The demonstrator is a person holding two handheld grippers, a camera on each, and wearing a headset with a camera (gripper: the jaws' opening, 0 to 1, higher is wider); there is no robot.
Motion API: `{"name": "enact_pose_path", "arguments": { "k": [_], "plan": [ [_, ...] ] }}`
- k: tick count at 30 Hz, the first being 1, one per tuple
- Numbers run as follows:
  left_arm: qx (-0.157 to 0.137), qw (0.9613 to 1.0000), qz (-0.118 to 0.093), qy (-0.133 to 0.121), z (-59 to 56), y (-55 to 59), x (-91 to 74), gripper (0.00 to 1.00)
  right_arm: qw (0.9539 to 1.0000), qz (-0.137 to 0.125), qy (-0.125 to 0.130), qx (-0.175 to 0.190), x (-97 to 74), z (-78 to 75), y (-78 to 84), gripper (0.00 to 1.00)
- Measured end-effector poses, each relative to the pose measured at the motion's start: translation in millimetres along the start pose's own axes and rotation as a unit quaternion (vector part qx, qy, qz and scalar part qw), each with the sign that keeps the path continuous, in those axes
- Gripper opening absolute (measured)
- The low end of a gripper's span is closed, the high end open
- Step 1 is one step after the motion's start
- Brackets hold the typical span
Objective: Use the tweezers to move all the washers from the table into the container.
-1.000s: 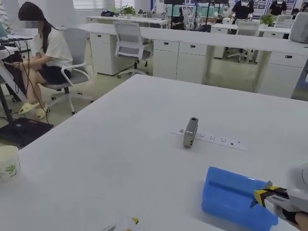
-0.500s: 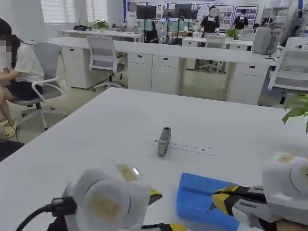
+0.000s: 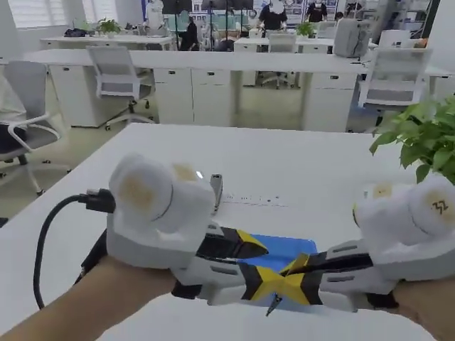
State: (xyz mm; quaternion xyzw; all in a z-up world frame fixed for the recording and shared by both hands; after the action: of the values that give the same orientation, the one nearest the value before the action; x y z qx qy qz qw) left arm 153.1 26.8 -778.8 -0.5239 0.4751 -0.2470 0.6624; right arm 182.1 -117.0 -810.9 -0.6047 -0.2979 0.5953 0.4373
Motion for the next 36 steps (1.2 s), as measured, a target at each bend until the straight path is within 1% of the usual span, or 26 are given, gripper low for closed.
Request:
{"name": "enact_pose_path", "arguments": {
  "k": [1, 3, 5, 6, 8, 11, 13, 16, 18, 19, 20, 21, 23, 25, 26, 28, 31, 32, 33, 35, 36],
  "plan": [
    [0.01, 0.9998, -0.001, 0.015, -3.6, -2.2, 1.8, 0.18, 1.0, 0.004, -0.007, -0.004, 0.8, 2.1, 0.5, 0.02],
    [0.023, 0.9992, -0.001, 0.034, -8.2, -3.8, 4.0, 0.15, 0.9995, 0.017, -0.027, -0.004, 2.2, 6.5, 2.3, 0.02],
    [0.03, 0.9988, 0.0, 0.04, -11.1, -3.5, 6.8, 0.13, 0.999, 0.025, -0.036, -0.01, 4.6, 10.7, 4.1, 0.02],
    [0.035, 0.9981, 0.004, 0.05, -12.3, -2.1, 8.0, 0.11, 0.9984, 0.033, -0.045, -0.011, 5.9, 12.9, 5.7, 0.02],
    [0.042, 0.9969, 0.006, 0.067, -13.0, 1.2, 9.4, 0.08, 0.9978, 0.038, -0.053, -0.009, 8.8, 15.2, 8.2, 0.02],
    [0.05, 0.9954, 0.012, 0.081, -11.1, 6.5, 10.0, 0.0, 0.9975, 0.042, -0.056, -0.007, 11.8, 17.4, 9.8, 0.02],
    [0.063, 0.9929, 0.01, 0.101, -9.9, 9.5, 9.0, 0.0, 0.9974, 0.045, -0.056, -0.004, 14.7, 18.5, 11.0, 0.02],
    [0.079, 0.9897, 0.009, 0.12, -6.2, 11.9, 6.4, 0.0, 0.9977, 0.051, -0.045, -0.003, 18.3, 20.8, 10.9, 0.02],
    [0.092, 0.9871, 0.008, 0.131, -5.0, 11.0, 3.9, 0.0, 0.9981, 0.05, -0.035, -0.004, 19.9, 22.2, 9.1, 0.02],
    [0.107, 0.9843, 0.007, 0.141, -4.5, 10.6, 2.4, 0.0, 0.9985, 0.046, -0.027, -0.003, 21.1, 22.5, 8.2, 0.03],
    [0.11, 0.9836, 0.008, 0.142, -4.3, 10.8, 1.2, 0.0, 0.9987, 0.046, -0.022, -0.002, 21.9, 22.3, 7.8, 0.04],
    [0.122, 0.9815, 0.011, 0.147, -3.3, 10.7, -0.7, 0.0, 0.9986, 0.049, -0.016, 0.007, 23.1, 23.0, 7.3, 0.04],
    [0.124, 0.9797, 0.011, 0.157, -2.6, 9.2, -4.0, 0.0, 0.9986, 0.05, -0.013, 0.01, 24.4, 25.6, 6.7, 0.05],
    [0.133, 0.9777, -0.001, 0.163, -2.7, 5.7, -8.0, 0.0, 0.9983, 0.057, 0.002, -0.001, 25.8, 28.5, 6.7, 0.06],
    [0.134, 0.9768, -0.01, 0.167, -2.5, 2.2, -11.6, 0.0, 0.9974, 0.07, 0.015, -0.011, 26.8, 28.6, 8.5, 0.08],
    [0.135, 0.9758, -0.014, 0.172, -2.3, -3.3, -17.2, 0.0, 0.9968, 0.077, 0.017, -0.01, 29.3, 31.9, 10.5, 0.13],
    [0.141, 0.9733, -0.02, 0.18, -3.7, -9.5, -22.9, 0.0, 0.9965, 0.079, 0.023, -0.016, 29.3, 34.9, 12.3, 0.11],
    [0.14, 0.9722, -0.023, 0.186, -4.1, -10.5, -23.7, 0.0, 0.9965, 0.077, 0.026, -0.016, 29.1, 34.8, 12.9, 0.12],
    [0.139, 0.9715, -0.026, 0.19, -5.0, -10.9, -24.2, 0.0, 0.9972, 0.068, 0.027, -0.014, 28.9, 34.8, 13.7, 0.12],
    [0.142, 0.9712, -0.027, 0.189, -4.8, -10.4, -23.6, 0.0, 0.9984, 0.051, 0.027, -0.001, 29.6, 35.0, 15.5, 0.12],
    [0.138, 0.9714, -0.028, 0.191, -5.2, -9.9, -23.1, 0.0, 0.9985, 0.048, 0.026, 0.0, 29.5, 35.0, 16.1, 0.12]
  ]
}}
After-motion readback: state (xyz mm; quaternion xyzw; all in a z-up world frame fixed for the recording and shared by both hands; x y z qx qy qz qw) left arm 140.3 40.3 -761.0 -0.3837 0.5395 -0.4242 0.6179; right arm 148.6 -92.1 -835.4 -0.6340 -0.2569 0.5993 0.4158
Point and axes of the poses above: the centre of the closed fingertips' face, and the gripper's own axes: x roughly forward along the fingers, z roughly to its left, y roughly out of its underside, the point moved 10 cm from there along -x, roughly backward along the fingers, and after that the axes turned 5 degrees about -z, right-handed, at the moved point
